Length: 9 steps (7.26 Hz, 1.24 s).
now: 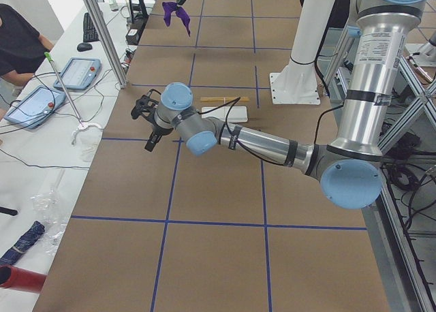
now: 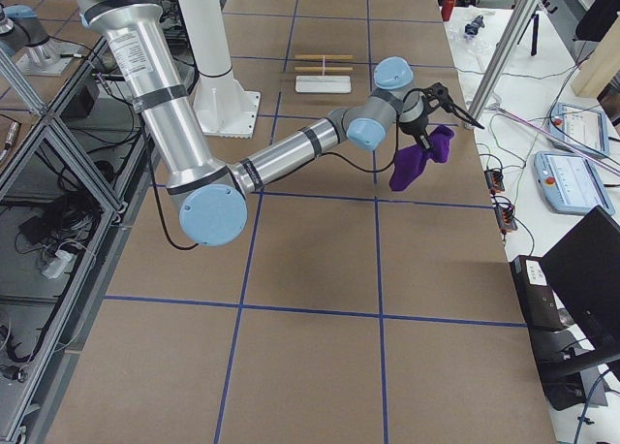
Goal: Hang towel on rack
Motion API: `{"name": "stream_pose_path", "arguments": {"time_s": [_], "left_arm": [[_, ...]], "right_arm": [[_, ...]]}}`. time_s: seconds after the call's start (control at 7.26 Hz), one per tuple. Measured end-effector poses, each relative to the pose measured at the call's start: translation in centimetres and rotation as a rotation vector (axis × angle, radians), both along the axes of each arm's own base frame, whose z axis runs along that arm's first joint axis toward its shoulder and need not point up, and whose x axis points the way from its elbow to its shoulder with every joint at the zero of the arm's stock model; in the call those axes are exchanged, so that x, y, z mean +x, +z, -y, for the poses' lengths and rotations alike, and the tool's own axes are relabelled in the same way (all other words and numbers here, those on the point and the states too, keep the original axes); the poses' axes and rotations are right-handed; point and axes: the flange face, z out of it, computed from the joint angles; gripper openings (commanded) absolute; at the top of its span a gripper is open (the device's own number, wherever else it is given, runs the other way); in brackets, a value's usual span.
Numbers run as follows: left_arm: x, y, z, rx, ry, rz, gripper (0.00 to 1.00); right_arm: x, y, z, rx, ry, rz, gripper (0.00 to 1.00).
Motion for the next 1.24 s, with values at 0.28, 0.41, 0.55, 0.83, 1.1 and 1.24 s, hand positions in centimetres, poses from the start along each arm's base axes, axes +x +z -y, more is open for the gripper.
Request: {"name": "stream_pose_path", "arguments": {"time_s": [0.28, 0.41, 0.55, 0.83, 1.1, 1.24], "left_arm": [[9.1, -7.4, 1.0, -0.103, -0.025, -0.206, 1.0], [14.0, -11.3, 0.8, -0.165, -0.016, -0.299, 1.0], [17.9, -15.0, 0.2, -0.239, -0.006, -0.389, 1.0], [22.2, -21.2, -1.2, -0.436, -0.007, -0.603, 1.0], [26.9, -25.5, -3.2, -0.606, -0.042, -0.814, 0.98], [29.6, -27.2, -4.6, -0.678, -0.061, -0.895, 0.98]], "right_arm": [[-3.4, -6.2, -4.8, 0.088, -0.051, 0.085, 0.0], [-4.6, -8.2, -7.0, 0.125, -0.084, 0.115, 0.0], [-5.8, -9.8, -8.9, 0.159, -0.11, 0.137, 0.0], [-8.8, -12.4, -12.8, 0.234, -0.093, 0.157, 0.0], [-11.2, -13.9, -15.6, 0.276, -0.039, 0.17, 0.0], [-11.8, -14.4, -16.6, 0.275, -0.005, 0.187, 0.0]]}}
